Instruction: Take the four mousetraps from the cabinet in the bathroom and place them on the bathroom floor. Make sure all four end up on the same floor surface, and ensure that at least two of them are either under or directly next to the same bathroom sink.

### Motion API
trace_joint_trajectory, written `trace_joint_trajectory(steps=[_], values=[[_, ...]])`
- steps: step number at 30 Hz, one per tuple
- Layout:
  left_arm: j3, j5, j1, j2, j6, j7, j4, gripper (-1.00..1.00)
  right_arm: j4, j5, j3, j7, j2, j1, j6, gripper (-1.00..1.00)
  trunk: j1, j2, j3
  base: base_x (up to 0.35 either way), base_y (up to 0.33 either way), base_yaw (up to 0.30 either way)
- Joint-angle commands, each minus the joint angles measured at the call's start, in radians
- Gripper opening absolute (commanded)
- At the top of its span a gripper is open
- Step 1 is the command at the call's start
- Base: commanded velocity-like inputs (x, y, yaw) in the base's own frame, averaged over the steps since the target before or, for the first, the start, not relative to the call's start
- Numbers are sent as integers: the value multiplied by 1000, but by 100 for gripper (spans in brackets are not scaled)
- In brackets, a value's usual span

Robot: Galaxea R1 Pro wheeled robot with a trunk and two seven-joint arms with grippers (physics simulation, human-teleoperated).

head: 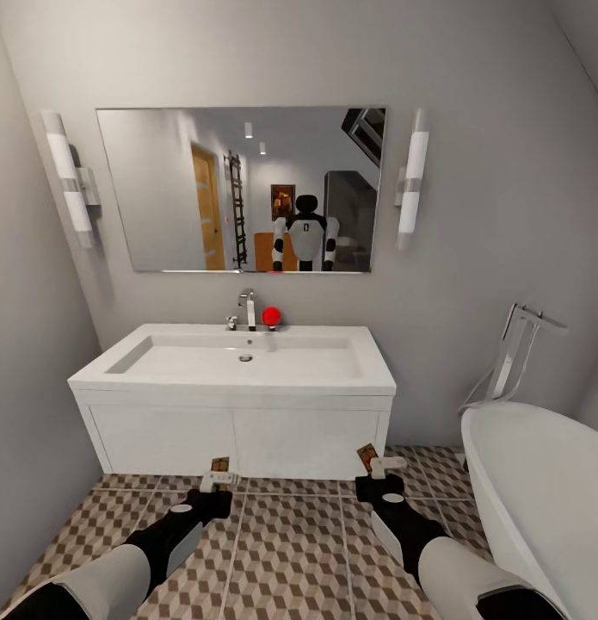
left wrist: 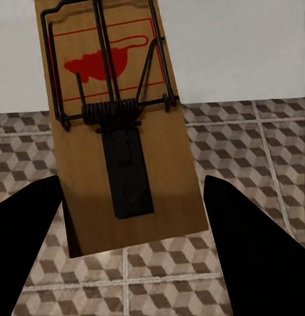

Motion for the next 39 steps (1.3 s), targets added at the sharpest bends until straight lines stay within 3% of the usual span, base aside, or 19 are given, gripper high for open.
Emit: trace_joint_trajectory(steps=[1, 8, 16, 24, 39], values=[[-8, 8, -1, 0, 0, 1, -2, -100, 1, -6, 7, -5, 0, -1, -3, -100, 0, -1, -1, 0, 0, 0], [-8, 8, -1, -8, 11, -4, -7, -100, 1, -6, 7, -5, 0, -1, -4, -100, 0, -1, -1, 0, 0, 0], [-7, 9, -1, -38, 15, 15, -8, -100, 1, -6, 7, -5, 0, -1, -6, -100, 0, -1, -1, 0, 0, 0], [-5, 10, -1, -46, 15, 96, -8, -100, 1, -6, 8, -5, 0, -1, -6, -100, 31, -57, -26, 0, 0, 0], [-7, 9, -1, -46, 14, 99, -6, -100, 3, -6, 12, -5, 1, -1, -5, -100, 88, -162, -73, 0, 0, 0]])
